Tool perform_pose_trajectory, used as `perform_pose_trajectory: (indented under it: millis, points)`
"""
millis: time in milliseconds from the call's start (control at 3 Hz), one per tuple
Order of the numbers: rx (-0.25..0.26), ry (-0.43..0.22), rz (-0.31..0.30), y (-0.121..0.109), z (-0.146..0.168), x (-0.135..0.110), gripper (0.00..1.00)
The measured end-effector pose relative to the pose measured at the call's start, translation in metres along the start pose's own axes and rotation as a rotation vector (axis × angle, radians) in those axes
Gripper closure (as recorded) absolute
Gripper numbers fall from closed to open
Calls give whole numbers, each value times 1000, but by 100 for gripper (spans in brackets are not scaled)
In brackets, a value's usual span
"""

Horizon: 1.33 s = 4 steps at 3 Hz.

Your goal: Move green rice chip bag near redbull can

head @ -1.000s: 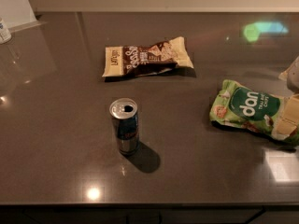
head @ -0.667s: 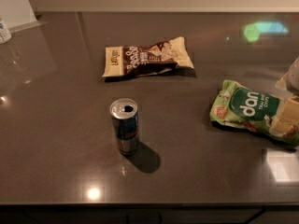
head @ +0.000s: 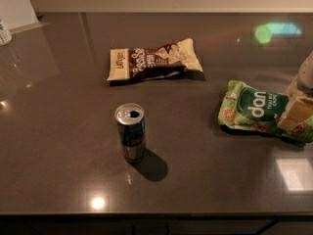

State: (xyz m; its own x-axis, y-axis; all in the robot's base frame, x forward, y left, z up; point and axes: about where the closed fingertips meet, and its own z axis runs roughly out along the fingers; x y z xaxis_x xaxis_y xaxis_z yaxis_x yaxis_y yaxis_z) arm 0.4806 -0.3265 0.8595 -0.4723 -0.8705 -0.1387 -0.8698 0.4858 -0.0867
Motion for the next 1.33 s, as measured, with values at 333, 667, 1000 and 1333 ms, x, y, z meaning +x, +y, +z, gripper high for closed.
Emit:
perform_pose_trajectory:
  millis: [333,667,1000,1333]
  points:
    - [-20,-12,-11,5,-10,-24,87]
    - [-53,-28,-37,16,-17,-54,100]
    - [-86,-51,-73,32,-23,-80,100]
    - [-123,-83,-160,64,-27,-110,100]
